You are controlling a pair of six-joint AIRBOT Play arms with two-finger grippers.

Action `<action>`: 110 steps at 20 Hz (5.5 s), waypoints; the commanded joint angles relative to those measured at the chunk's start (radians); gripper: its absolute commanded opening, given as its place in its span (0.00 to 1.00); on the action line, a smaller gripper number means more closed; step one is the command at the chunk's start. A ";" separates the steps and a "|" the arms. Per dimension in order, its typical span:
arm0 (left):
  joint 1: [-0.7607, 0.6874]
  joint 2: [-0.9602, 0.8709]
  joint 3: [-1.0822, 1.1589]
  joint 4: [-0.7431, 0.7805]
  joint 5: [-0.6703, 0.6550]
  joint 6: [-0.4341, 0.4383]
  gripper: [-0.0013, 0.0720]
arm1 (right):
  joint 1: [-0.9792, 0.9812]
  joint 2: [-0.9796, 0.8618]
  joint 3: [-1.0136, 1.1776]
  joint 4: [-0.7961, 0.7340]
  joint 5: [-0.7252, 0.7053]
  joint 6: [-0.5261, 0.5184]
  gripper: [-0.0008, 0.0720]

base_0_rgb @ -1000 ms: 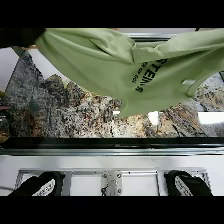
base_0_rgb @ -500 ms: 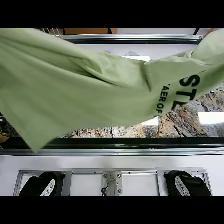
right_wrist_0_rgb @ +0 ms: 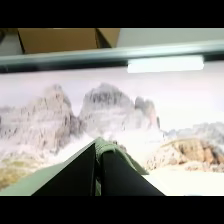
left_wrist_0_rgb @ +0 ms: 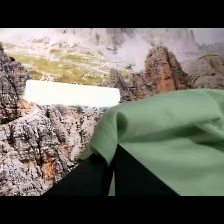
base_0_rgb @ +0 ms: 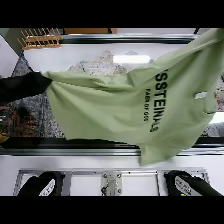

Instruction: Fold the clothes and pants, and hang the long-sleeved shirts on hangers.

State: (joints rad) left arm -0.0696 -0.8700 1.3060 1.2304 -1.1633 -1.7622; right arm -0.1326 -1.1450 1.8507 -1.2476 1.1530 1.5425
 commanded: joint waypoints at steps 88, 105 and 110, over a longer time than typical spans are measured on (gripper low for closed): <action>0.200 0.428 0.143 -0.042 0.431 -0.171 0.03 | -0.278 0.429 -0.219 0.502 -0.030 -0.349 0.03; 0.192 -0.295 -0.122 -0.079 0.346 -0.121 0.03 | -0.087 -0.196 -0.220 0.064 0.156 -0.082 0.03; 0.166 -0.618 0.071 -0.142 0.398 0.017 0.03 | -0.037 -0.424 -0.219 0.063 -0.083 -0.045 0.03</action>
State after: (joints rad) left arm 0.1116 -1.3128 1.2850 1.1252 -0.7982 -1.8301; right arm -0.2001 -1.4448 1.6302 -1.1625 1.1999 1.4712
